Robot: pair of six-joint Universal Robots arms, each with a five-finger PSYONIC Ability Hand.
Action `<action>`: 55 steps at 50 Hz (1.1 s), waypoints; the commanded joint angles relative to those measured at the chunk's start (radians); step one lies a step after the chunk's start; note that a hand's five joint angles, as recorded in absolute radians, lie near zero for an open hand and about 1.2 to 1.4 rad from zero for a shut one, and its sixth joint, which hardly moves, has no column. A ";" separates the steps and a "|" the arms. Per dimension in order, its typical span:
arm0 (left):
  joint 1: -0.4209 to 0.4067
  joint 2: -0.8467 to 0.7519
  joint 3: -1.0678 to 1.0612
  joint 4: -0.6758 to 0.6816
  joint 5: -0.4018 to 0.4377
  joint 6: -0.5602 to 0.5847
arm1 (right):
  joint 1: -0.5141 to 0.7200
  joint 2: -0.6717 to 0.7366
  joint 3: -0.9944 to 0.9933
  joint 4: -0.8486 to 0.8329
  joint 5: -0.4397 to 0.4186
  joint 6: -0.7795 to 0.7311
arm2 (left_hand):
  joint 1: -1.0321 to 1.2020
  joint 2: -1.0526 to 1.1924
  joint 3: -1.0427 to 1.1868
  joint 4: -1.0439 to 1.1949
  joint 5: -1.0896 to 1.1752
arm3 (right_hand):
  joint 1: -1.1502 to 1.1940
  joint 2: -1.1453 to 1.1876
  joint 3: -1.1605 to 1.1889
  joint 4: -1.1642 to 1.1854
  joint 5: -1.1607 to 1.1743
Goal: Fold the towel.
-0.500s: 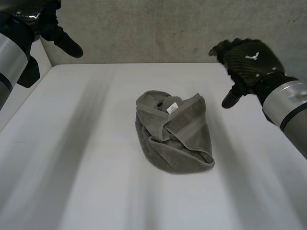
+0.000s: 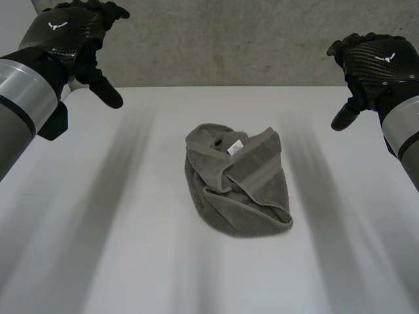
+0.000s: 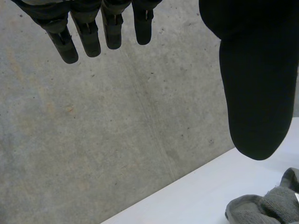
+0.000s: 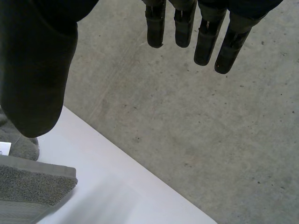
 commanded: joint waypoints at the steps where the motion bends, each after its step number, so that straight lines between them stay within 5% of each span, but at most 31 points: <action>1: -0.005 -0.012 -0.018 0.002 0.012 0.010 | 0.001 0.005 -0.002 0.010 -0.022 -0.013 | 0.008 -0.002 0.011 0.011 -0.021 | -0.054 -0.077 -0.074 -0.087 -0.059; 6: -0.025 -0.058 -0.044 -0.001 0.016 0.052 | 0.001 0.031 -0.019 0.041 -0.088 -0.099 | 0.020 0.010 0.023 0.023 -0.009 | -0.054 -0.077 -0.074 -0.087 -0.059; 15: -0.187 -0.241 -0.097 0.086 0.016 0.212 | 0.034 0.259 -0.123 0.088 -0.340 -0.436 | 0.014 0.004 0.017 0.017 -0.015 | -0.054 -0.077 -0.074 -0.087 -0.059; 27: -0.276 -0.514 -0.087 0.401 0.015 0.426 | 0.106 0.638 -0.450 0.088 -0.368 -0.455 | 0.046 0.036 0.050 0.049 0.017 | -0.054 -0.077 -0.074 -0.087 -0.059; 37: -0.276 -0.672 -0.007 0.433 0.012 0.476 | 0.135 0.874 -0.647 0.097 -0.356 -0.453 | 0.161 0.151 0.164 0.164 0.132 | -0.035 -0.058 -0.055 -0.068 -0.040; 41: -0.276 -0.700 0.010 0.435 0.013 0.478 | 0.143 0.930 -0.680 0.117 -0.325 -0.455 | 0.357 0.348 0.361 0.361 0.329 | 0.258 0.234 0.237 0.224 0.252; 44: -0.276 -0.703 0.013 0.441 0.012 0.476 | 0.144 0.936 -0.684 0.120 -0.310 -0.455 | 0.822 0.812 0.825 0.825 0.793 | 0.496 0.472 0.475 0.462 0.490; 45: -0.276 -0.703 0.013 0.441 0.012 0.476 | 0.144 0.936 -0.684 0.120 -0.310 -0.455 | 0.824 0.814 0.828 0.827 0.795 | 0.497 0.473 0.476 0.463 0.491; 47: -0.276 -0.691 0.016 0.444 0.010 0.476 | 0.146 0.930 -0.687 0.123 -0.298 -0.447 | 1.221 1.211 1.224 1.224 1.192 | 0.882 0.859 0.862 0.849 0.877; 50: -0.276 -0.680 0.021 0.445 0.009 0.475 | 0.146 0.905 -0.687 0.125 -0.284 -0.440 | 1.223 1.213 1.227 1.226 1.194 | 1.167 1.144 1.147 1.134 1.162; 55: -0.264 -0.582 0.021 0.447 0.000 0.469 | 0.127 0.809 -0.673 0.126 -0.230 -0.392 | 1.223 1.213 1.227 1.226 1.194 | 1.168 1.144 1.147 1.135 1.163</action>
